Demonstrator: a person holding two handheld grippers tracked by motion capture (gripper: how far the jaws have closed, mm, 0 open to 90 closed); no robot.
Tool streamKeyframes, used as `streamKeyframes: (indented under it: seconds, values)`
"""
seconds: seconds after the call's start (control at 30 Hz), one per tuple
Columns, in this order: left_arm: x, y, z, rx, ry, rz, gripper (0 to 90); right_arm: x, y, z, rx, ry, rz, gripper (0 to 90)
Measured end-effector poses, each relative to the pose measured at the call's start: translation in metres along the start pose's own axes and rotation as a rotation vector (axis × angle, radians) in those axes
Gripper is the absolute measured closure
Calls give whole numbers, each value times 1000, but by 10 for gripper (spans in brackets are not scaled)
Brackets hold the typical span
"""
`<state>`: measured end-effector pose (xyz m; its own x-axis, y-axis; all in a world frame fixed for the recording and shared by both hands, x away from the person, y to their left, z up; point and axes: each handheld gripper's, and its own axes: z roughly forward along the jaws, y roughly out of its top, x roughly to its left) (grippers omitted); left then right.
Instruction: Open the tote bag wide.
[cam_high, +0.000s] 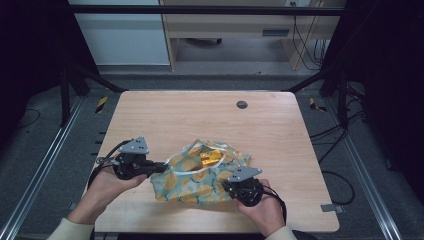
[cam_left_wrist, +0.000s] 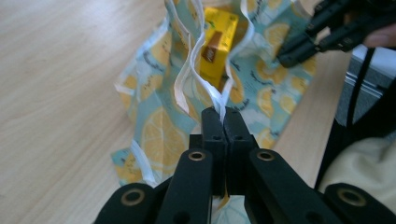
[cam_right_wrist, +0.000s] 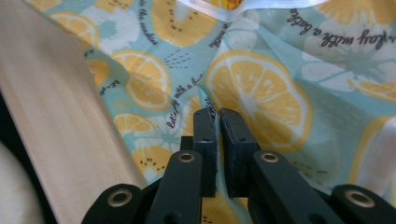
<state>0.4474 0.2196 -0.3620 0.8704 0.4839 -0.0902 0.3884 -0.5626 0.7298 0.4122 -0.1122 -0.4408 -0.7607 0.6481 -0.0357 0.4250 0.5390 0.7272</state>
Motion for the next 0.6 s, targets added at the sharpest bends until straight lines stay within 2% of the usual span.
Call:
streamKeyframes:
  seconds: [0.13, 0.27, 0.43, 0.6]
  values:
    - [-9, -7, 6, 55, -12, 51, 896, -2, -4, 6, 8, 1, 8, 846]
    - [-16, -12, 18, 147, -22, 120, 896, -4, -5, 8, 14, -7, 18, 823]
    - [-15, -24, 36, 216, -28, 124, 896, -4, -4, 5, -3, -6, 31, 759]
    - [-13, -36, 48, 288, 3, 132, 895, -4, -1, -4, -22, -10, 40, 683]
